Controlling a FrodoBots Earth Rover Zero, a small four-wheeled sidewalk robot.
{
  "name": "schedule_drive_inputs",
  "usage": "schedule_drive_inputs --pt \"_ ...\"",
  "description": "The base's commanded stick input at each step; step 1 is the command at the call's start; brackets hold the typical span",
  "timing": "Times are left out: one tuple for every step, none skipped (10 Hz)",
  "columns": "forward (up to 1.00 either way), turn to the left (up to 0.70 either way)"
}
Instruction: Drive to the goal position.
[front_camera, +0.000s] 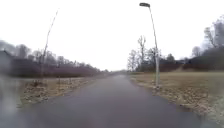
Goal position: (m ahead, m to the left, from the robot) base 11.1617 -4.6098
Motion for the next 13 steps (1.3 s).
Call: schedule_drive_inputs --pt "0.70 0.00" --pt "0.70 0.00" --pt "0.70 0.00" --pt "0.70 0.00" --pt "0.70 0.00" --pt "0.70 0.00" --pt "0.70 0.00" --pt "0.70 0.00" --pt "0.70 0.00" --pt "0.70 0.00" --pt "0.70 0.00" --pt "0.70 0.00" --pt "0.70 0.00"
